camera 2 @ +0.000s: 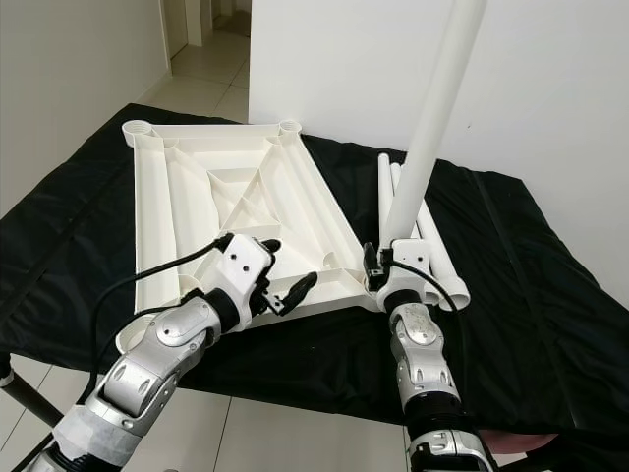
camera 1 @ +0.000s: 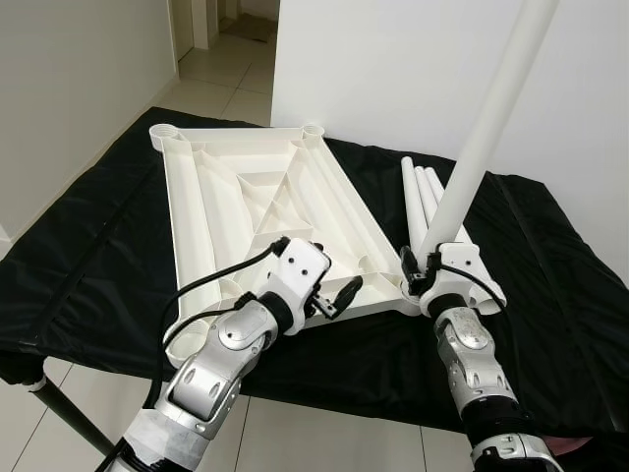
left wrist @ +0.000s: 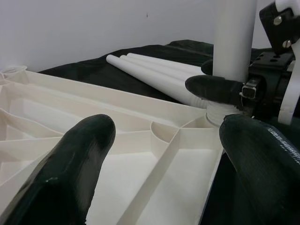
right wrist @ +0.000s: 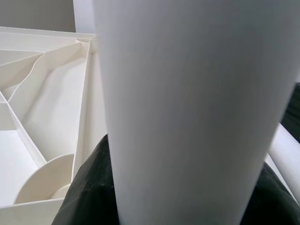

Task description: Building children table

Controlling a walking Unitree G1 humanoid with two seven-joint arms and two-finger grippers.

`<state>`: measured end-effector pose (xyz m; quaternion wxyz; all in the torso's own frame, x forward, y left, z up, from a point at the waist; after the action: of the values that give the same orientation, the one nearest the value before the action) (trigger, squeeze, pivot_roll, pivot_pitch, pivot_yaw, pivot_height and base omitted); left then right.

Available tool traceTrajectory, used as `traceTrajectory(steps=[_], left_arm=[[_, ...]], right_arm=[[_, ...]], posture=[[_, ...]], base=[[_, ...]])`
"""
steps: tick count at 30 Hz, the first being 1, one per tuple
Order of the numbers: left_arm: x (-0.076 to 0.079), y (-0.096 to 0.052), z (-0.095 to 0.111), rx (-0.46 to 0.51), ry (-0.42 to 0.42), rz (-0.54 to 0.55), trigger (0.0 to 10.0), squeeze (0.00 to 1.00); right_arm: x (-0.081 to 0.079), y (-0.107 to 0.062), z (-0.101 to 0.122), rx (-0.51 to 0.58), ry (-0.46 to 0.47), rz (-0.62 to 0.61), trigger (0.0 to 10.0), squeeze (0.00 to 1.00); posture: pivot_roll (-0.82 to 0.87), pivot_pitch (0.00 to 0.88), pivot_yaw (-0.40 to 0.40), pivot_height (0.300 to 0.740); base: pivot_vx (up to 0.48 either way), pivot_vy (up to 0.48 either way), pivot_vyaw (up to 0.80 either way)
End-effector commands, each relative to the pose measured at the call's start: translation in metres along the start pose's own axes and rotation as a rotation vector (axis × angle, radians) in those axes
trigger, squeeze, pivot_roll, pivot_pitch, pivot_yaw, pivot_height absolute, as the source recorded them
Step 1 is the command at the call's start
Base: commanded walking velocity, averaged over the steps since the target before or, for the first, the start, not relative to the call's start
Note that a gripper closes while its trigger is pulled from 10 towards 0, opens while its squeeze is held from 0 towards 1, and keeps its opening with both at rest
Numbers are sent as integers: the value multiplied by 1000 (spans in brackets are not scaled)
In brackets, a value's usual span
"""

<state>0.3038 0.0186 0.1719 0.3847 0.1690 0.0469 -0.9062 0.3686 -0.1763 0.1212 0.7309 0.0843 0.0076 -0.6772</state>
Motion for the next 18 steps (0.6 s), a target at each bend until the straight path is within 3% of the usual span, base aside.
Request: traceTrajectory(steps=[1, 8, 18], left_arm=[[10, 0, 2, 4, -5, -75, 10000, 0], [11, 0, 4, 8, -12, -83, 10000, 0], [11, 0, 5, 9, -18, -81, 10000, 0]], right_arm=[[4, -3, -10, -38, -3, -3, 10000, 0], [1, -6, -17, -48, -9, 29, 10000, 0], [-4, -14, -28, -46, 51, 100, 10000, 0]], posture=[[36, 0, -108, 740], [40, 0, -108, 740], [40, 0, -107, 740]], base=[[0, 0, 0], [0, 0, 0], [0, 0, 0]])
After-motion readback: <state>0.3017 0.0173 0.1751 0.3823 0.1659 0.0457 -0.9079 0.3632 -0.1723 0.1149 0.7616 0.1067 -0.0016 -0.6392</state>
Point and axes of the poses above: a point about 5 cm out from each wrist's last joint towards the gripper, its own y axis pointing out of the wrist towards the gripper, its own z axis along the axis of the wrist's last joint, x = y × z, the point moved 4 cm from there along y, pointing out of the wrist towards the gripper, and after that the axes turned 9 degrees about y, right-handed, at the moved point
